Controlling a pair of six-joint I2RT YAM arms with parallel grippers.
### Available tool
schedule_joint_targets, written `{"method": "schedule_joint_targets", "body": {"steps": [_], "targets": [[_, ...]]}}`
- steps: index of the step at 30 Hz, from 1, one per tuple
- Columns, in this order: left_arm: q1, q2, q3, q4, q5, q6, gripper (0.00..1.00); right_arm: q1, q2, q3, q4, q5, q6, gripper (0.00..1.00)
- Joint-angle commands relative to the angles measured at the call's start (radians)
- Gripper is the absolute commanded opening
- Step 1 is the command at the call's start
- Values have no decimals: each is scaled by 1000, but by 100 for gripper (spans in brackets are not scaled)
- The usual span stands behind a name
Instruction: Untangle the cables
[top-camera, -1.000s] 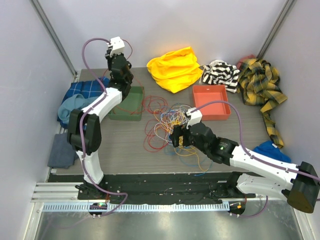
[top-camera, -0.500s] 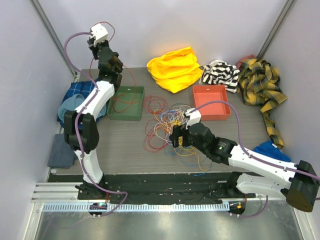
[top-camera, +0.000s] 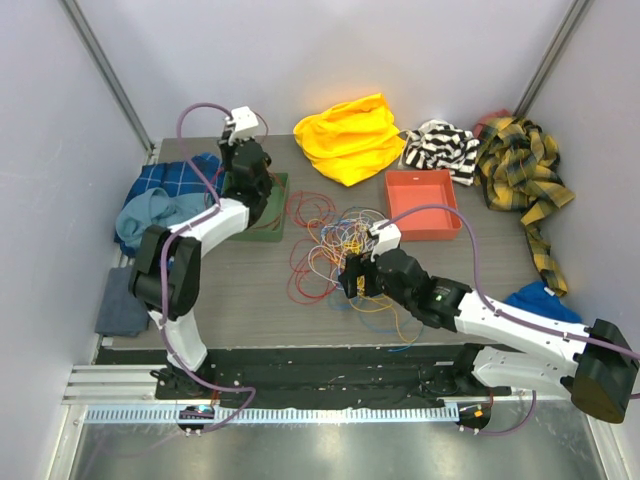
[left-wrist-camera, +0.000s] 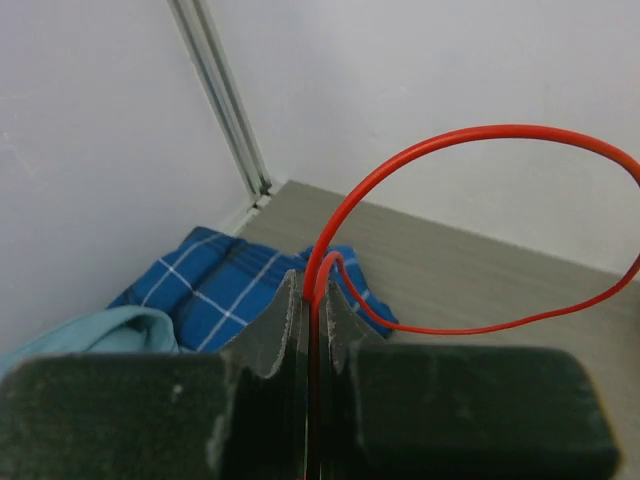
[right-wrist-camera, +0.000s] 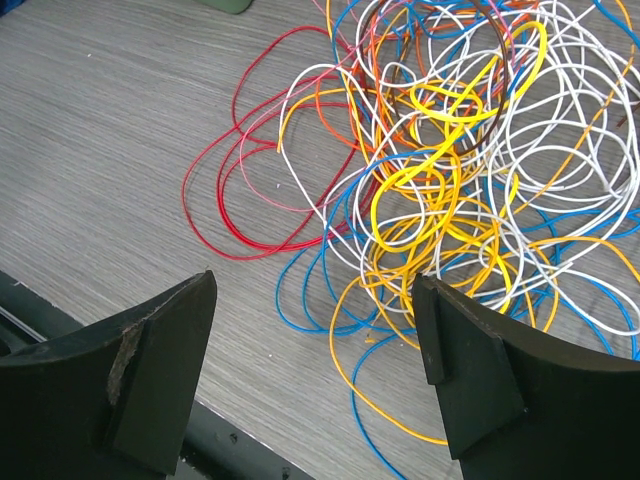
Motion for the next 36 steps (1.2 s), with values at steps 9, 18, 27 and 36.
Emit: {"method": "schedule_joint_targets", "body": {"steps": [9,18,27,36], "targets": [[-47,-213,113,-679,151,-425,0,1,-53,-13,57,-7,28,87],[41,-162,153,-1003,399,-698,0,3,-73,-22,45,-4,48,87],[84,-21,219,-1129,590,-774,0,1,-60,-24,50,1,52,87],[82,101,289,-1253,519,-786,0,3,-53,-31,53,10,46,87]]}}
